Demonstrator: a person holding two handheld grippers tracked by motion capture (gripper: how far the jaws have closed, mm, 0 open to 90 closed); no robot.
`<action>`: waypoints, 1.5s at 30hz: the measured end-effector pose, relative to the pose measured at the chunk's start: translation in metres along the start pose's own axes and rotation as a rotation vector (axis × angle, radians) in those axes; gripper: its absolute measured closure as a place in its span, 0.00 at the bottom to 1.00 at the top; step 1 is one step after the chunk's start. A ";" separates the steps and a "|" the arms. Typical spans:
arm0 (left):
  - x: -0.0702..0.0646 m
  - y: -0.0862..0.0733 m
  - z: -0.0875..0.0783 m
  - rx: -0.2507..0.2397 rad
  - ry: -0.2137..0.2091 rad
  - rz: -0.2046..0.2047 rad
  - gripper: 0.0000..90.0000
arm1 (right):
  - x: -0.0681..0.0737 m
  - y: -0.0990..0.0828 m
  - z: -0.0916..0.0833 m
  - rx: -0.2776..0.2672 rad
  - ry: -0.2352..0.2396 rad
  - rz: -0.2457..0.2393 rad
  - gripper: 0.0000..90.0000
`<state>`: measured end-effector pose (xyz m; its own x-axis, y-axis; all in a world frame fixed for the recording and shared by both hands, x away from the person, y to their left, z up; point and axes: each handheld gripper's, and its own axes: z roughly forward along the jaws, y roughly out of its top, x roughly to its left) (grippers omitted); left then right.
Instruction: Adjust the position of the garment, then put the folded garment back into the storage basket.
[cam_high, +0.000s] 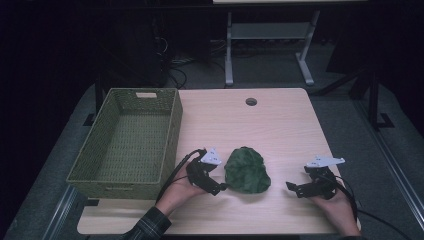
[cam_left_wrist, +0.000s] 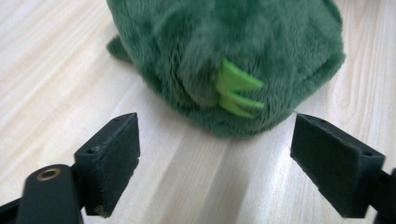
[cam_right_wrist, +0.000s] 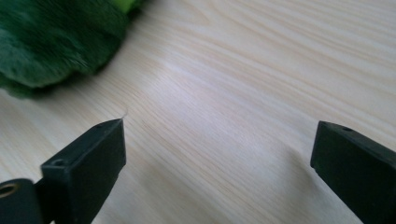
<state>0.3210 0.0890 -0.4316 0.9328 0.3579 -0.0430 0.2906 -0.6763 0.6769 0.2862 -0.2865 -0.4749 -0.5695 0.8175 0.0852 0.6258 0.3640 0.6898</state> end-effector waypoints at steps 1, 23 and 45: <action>0.001 0.003 -0.002 0.000 -0.001 0.009 0.16 | 0.000 -0.002 0.000 0.001 -0.008 0.005 0.03; 0.005 0.037 0.025 -0.012 -0.084 0.120 0.14 | -0.004 -0.008 0.004 -0.018 -0.065 -0.015 0.02; 0.010 0.028 0.058 0.047 -0.081 0.146 0.14 | -0.004 -0.008 0.004 -0.020 -0.065 -0.018 0.02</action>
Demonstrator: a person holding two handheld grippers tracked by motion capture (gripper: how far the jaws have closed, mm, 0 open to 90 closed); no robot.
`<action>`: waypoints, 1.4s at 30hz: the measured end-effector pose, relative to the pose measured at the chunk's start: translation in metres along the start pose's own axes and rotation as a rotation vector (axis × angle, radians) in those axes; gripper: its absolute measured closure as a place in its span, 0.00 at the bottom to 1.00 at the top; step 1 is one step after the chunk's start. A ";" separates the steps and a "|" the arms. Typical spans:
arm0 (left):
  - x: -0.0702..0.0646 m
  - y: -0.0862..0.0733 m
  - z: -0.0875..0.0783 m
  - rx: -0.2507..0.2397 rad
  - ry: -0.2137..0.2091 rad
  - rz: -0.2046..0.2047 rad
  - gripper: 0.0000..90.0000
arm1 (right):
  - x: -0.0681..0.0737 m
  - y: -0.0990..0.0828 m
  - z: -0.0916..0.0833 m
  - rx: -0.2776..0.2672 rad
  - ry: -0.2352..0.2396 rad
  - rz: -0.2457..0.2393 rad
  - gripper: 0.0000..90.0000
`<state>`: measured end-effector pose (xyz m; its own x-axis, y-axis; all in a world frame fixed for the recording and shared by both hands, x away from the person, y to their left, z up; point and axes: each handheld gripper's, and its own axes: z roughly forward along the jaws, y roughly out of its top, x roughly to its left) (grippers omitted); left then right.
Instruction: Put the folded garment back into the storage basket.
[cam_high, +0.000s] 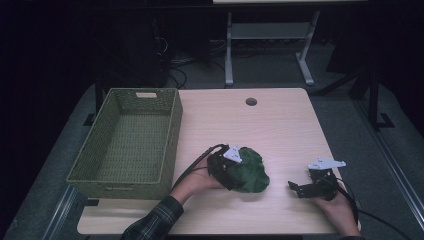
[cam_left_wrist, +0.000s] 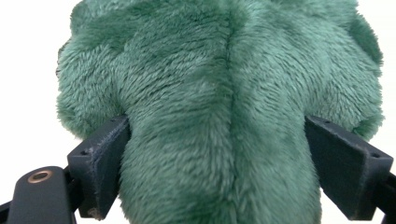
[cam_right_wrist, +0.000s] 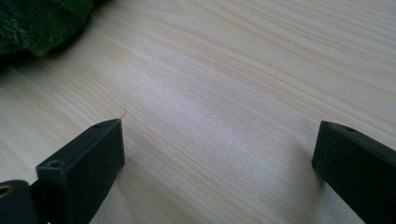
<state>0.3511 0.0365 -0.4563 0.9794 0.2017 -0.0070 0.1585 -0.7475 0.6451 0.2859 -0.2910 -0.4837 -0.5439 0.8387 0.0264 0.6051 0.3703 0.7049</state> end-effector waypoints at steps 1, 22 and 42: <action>0.000 -0.001 0.001 0.009 0.001 0.000 0.14 | 0.000 0.000 0.000 0.000 0.000 0.001 0.02; 0.000 0.005 0.004 0.113 -0.005 -0.011 0.35 | 0.000 0.000 0.000 0.001 -0.001 0.004 0.02; 0.007 0.004 -0.004 0.104 -0.063 -0.067 0.75 | 0.000 0.000 0.000 0.001 -0.001 0.004 0.02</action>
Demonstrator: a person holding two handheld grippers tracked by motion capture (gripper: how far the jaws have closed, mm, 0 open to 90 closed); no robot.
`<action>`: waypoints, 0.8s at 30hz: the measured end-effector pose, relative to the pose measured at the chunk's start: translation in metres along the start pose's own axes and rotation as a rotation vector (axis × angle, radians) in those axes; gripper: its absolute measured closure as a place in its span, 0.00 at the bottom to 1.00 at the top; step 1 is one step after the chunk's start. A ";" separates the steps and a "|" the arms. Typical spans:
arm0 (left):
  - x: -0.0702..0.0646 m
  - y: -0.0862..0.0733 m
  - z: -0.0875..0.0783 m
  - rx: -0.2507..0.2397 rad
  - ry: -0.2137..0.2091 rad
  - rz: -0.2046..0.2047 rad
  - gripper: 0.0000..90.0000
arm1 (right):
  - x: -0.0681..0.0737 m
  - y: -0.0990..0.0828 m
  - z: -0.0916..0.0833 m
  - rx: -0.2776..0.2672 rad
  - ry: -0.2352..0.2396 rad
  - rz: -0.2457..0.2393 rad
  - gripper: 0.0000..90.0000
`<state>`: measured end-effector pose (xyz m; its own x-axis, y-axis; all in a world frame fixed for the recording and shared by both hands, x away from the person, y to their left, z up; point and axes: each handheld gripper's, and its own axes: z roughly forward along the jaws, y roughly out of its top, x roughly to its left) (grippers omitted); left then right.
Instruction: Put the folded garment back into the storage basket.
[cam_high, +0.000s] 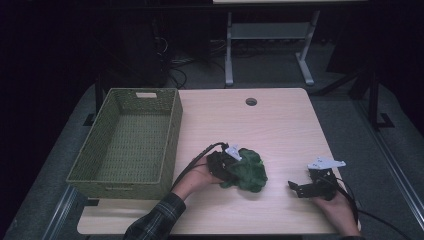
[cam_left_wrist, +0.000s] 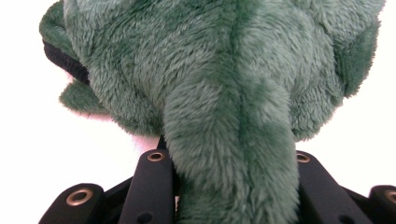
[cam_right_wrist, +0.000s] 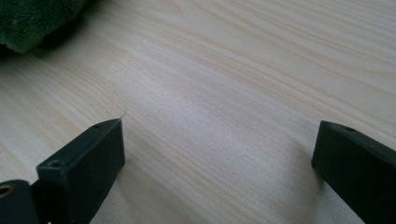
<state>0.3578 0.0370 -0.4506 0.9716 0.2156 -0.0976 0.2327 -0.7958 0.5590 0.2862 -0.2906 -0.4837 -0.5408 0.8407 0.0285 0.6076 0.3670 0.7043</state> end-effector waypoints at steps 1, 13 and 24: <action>0.000 0.000 0.000 -0.003 0.003 0.003 0.75 | 0.000 0.000 0.000 0.000 0.000 0.001 0.02; -0.008 0.009 -0.021 0.001 0.017 0.007 0.75 | 0.000 0.000 0.000 0.000 0.000 0.001 0.02; -0.007 0.021 -0.059 -0.017 0.028 -0.012 0.75 | 0.000 0.000 0.000 0.000 0.000 0.001 0.02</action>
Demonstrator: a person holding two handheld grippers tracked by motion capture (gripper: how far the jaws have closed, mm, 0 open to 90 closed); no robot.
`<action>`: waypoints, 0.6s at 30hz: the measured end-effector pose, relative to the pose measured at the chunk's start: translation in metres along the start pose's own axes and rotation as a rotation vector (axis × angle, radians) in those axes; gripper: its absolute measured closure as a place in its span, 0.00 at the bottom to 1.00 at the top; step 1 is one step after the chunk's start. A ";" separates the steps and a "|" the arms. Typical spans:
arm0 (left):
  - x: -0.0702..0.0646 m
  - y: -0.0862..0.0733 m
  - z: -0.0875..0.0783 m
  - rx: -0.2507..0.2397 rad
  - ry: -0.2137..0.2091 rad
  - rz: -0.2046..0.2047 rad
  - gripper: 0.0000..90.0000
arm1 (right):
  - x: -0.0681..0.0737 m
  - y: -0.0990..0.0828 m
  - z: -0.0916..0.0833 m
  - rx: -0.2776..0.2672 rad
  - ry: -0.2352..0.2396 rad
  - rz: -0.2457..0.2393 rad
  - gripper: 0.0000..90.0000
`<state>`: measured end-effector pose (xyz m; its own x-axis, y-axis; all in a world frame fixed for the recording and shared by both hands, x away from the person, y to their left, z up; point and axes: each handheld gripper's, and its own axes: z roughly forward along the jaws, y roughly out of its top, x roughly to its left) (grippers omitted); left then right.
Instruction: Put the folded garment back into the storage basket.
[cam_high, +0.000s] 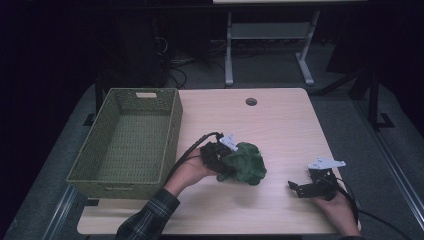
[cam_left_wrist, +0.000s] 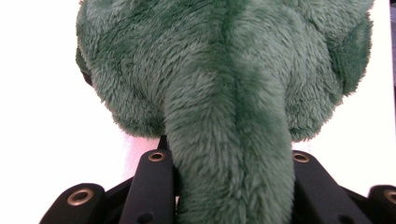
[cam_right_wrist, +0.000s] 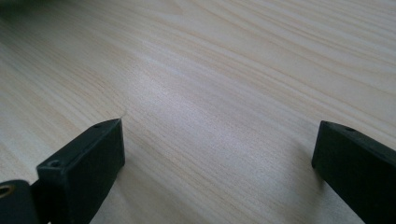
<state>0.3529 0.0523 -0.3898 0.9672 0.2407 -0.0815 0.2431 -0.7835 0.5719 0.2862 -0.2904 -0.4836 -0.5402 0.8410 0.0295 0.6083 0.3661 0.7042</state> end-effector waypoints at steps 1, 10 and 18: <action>0.001 0.001 -0.004 0.000 0.001 0.001 0.74 | 0.000 0.000 0.000 0.000 0.000 -0.001 0.02; 0.003 0.004 -0.033 -0.015 0.030 -0.018 0.74 | 0.000 0.000 0.000 0.003 -0.005 0.000 0.02; 0.010 -0.002 -0.059 -0.029 0.061 -0.037 0.74 | 0.000 0.001 0.001 0.005 -0.012 0.008 0.00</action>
<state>0.3578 0.0903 -0.3434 0.9510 0.3043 -0.0542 0.2759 -0.7567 0.5927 0.2872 -0.2898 -0.4839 -0.5282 0.8487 0.0262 0.6155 0.3614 0.7004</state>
